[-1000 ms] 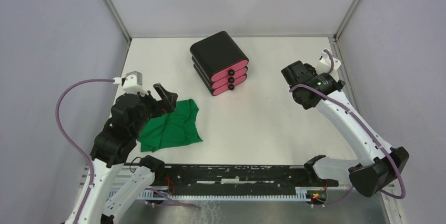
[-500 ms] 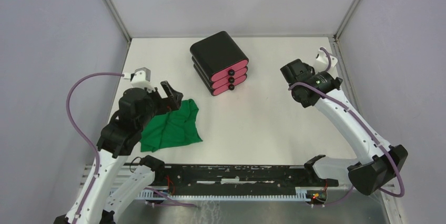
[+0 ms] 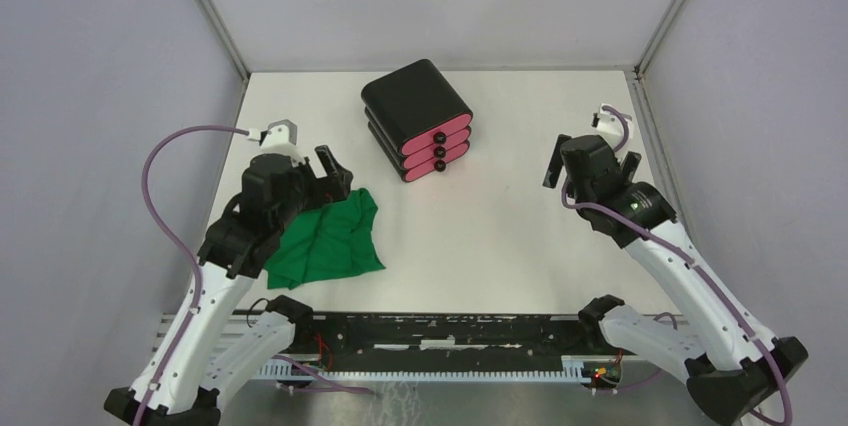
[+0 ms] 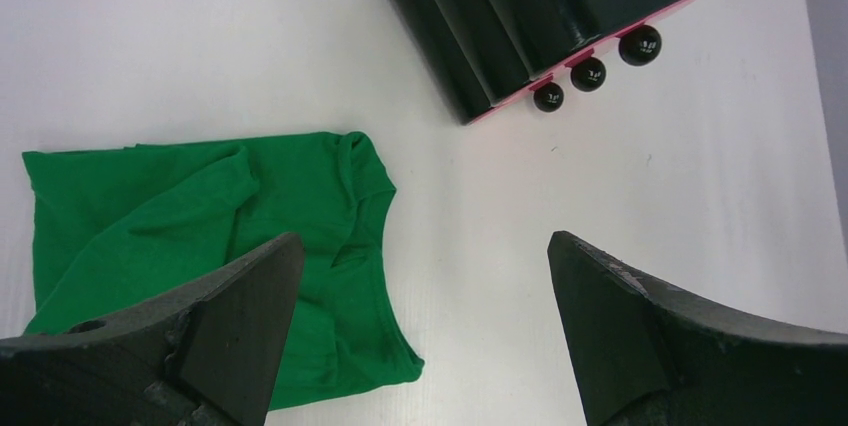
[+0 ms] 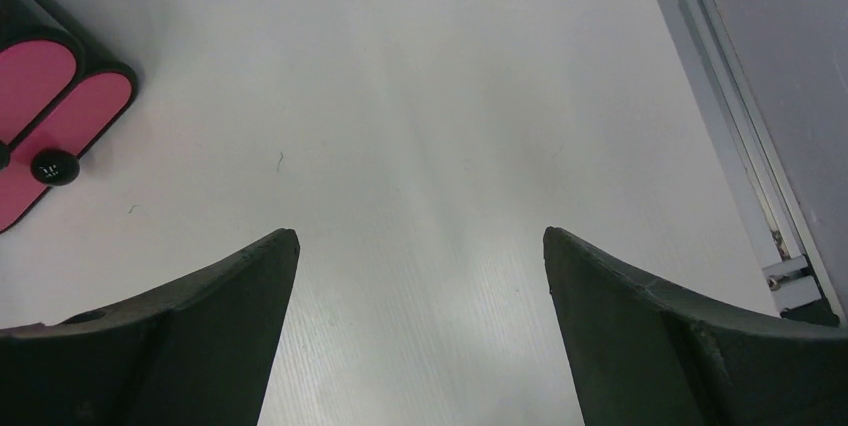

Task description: Organize the makeup

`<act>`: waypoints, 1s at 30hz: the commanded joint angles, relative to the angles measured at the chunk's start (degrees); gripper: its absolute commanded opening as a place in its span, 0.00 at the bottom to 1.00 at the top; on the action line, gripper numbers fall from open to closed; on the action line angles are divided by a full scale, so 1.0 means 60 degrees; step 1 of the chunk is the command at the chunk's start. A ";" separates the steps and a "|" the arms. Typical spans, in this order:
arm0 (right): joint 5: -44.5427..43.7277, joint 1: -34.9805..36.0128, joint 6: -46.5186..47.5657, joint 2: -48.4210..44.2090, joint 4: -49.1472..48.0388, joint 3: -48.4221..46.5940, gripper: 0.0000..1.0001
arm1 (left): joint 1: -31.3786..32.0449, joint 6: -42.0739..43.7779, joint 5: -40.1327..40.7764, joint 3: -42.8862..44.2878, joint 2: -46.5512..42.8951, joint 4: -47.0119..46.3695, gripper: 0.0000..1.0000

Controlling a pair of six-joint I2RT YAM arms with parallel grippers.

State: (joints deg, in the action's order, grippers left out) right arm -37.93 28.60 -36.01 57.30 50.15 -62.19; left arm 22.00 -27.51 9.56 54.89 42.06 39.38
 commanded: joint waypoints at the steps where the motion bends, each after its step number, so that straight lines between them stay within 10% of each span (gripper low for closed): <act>1: 0.0133 0.0002 0.0704 -0.0772 -0.1369 0.0374 0.99 | 0.0023 -0.0312 0.0462 0.0149 0.0138 -0.0036 0.99; 30: -0.0396 0.0007 0.0201 -0.0995 -0.1661 0.0622 1.00 | 0.0014 -0.0068 -0.0123 0.0577 0.0625 -0.0044 0.99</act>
State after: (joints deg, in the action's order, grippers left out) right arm -39.22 28.60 -34.28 52.42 43.07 -58.96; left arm 22.00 -30.33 9.87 55.13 46.15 40.60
